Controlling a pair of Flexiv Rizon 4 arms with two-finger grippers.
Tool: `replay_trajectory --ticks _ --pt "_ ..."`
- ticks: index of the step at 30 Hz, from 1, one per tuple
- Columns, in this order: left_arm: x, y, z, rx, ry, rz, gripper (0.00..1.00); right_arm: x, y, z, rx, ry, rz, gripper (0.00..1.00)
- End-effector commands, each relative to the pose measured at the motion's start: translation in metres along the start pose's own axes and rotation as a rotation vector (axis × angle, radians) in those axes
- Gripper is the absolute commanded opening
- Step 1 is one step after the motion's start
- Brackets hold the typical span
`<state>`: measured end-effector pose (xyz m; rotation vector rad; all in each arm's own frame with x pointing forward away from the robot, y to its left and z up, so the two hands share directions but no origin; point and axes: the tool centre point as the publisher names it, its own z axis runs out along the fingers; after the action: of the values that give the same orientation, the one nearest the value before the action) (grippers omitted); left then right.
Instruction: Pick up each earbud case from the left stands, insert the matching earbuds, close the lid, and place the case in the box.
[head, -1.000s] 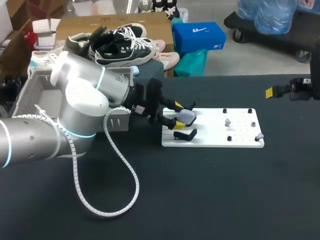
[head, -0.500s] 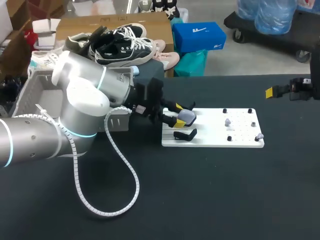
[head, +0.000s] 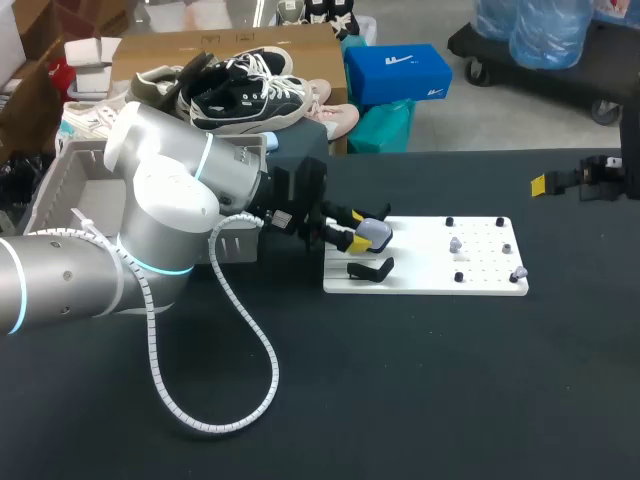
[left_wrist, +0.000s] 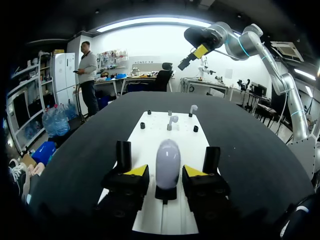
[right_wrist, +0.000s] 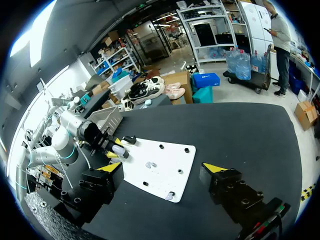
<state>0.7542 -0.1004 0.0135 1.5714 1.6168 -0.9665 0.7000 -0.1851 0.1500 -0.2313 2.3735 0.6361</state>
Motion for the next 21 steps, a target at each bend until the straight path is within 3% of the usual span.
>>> replay_trajectory --ticks 1,11,12,14,21 --pt "0.0007 0.0023 0.0006 0.005 0.0 0.0 0.42 0.0 0.0 0.0 0.0 0.0 0.0 1.0" --pt "0.0012 0.0016 0.0005 0.008 -0.001 0.001 0.18 0.0 0.0 0.0 0.0 0.0 0.0 1.0" --pt "0.0012 0.0015 0.0005 0.008 -0.001 0.001 0.07 0.0 0.0 0.0 0.0 0.0 0.0 1.0" --pt "0.0014 0.0012 0.0002 0.008 -0.002 0.002 0.0 0.0 0.0 0.0 0.0 0.0 0.0 1.0" --pt "-0.0002 0.0001 -0.004 -0.004 -0.018 0.01 0.0 0.0 0.0 0.0 0.0 0.0 0.0 1.0"
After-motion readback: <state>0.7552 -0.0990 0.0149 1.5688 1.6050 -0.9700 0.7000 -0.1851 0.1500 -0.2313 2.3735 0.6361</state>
